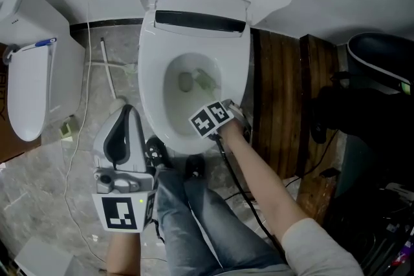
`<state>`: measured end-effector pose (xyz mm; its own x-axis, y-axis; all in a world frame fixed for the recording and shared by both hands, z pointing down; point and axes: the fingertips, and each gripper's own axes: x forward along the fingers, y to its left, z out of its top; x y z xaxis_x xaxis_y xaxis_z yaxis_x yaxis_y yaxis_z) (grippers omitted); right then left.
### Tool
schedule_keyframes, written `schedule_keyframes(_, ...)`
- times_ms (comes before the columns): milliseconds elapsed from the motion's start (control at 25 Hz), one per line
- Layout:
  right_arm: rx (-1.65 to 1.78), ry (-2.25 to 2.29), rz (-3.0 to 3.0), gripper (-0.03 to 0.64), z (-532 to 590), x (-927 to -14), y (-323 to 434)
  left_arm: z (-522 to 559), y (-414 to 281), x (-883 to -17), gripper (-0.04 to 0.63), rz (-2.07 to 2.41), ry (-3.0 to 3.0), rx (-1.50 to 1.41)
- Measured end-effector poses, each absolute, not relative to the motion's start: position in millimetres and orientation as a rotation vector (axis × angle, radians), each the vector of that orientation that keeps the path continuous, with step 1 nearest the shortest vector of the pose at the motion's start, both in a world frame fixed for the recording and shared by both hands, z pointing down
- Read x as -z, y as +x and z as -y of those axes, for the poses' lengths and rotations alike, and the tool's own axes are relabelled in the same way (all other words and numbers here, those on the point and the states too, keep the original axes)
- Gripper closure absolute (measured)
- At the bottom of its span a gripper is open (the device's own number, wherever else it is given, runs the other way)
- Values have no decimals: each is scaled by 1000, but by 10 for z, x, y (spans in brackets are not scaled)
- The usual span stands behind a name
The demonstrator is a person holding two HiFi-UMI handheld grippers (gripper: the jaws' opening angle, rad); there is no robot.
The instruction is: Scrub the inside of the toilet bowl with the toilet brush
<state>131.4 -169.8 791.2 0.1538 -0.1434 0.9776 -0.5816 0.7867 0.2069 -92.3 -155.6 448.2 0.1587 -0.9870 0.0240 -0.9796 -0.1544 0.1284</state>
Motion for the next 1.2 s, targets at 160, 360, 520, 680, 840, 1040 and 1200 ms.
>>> schedule_keyframes(160, -378, 600, 1401, 541, 1598, -7955, 1271, 1524, -976, -4488, 592, 1973, 2287, 102)
schedule_keyframes(360, -431, 538, 1391, 541, 1498, -7968, 1240, 1472, -1012, -4505, 592, 1979, 2288, 101)
schedule_keyframes(520, -449, 477, 1368, 543, 1361, -7995, 1185, 1449, -1007, -4475, 592, 1971, 2305, 125)
schedule_keyframes(680, -449, 418, 1341, 543, 1274, -8006, 1168, 1442, -1044, -4456, 592, 1981, 2296, 122)
schedule_keyframes(840, -493, 387, 1332, 543, 1179, -8010, 1129, 1414, -1080, -4484, 592, 1969, 2280, 112)
schedule_keyframes(1040, -591, 398, 1357, 543, 1056, -8014, 1038, 1398, -1125, -4481, 592, 1973, 2302, 103)
schedule_keyframes(1200, -646, 396, 1376, 541, 1017, -7999, 970, 1397, -1172, -4498, 592, 1976, 2297, 105)
